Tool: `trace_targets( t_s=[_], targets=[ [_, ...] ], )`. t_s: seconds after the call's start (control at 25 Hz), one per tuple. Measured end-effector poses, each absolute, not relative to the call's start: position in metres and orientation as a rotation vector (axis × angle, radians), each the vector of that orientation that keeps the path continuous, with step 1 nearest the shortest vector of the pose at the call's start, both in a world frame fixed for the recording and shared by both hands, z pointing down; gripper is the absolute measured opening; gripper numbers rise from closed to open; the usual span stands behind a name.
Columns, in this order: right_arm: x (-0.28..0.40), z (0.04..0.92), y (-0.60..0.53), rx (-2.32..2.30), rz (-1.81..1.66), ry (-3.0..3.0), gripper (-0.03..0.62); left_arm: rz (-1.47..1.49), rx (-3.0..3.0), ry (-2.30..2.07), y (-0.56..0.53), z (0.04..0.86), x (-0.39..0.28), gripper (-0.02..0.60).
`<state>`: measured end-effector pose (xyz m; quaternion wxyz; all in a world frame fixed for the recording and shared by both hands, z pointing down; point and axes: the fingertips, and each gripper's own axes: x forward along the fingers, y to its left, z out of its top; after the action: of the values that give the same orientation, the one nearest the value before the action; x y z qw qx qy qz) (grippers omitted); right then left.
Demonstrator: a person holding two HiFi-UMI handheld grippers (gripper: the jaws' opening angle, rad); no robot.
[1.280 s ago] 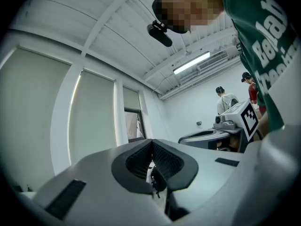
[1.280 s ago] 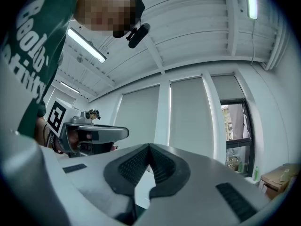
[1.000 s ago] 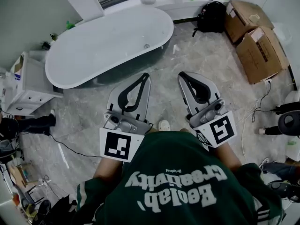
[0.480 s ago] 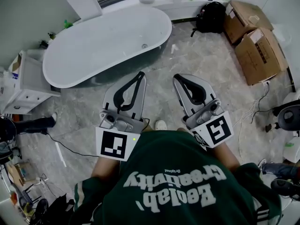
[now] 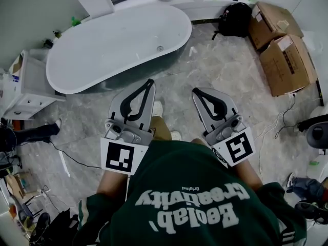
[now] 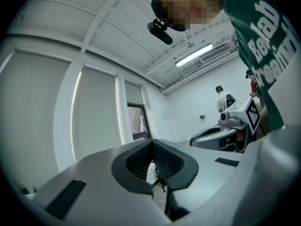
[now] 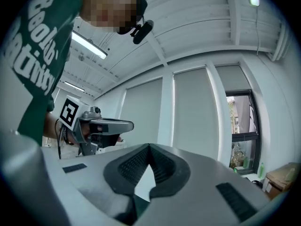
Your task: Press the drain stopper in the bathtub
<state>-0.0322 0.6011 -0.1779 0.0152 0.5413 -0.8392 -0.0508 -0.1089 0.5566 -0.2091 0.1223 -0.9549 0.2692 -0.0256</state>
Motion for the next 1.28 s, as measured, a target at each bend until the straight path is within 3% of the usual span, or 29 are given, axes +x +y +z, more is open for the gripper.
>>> trace_targets(
  t_s=[0.44,1.28],
  targets=[
    [0.007,-0.16,0.526,1.728,-0.124,-2.594,0.009,-0.096,-2.808,0.739,0.462,-0.179,-0.074,0.005],
    [0.059,-0.168,0.238,1.834,0.011,-2.463,0.009,-0.202,-2.958,0.56,0.166,-0.154,-0.021,0.006]
  ],
)
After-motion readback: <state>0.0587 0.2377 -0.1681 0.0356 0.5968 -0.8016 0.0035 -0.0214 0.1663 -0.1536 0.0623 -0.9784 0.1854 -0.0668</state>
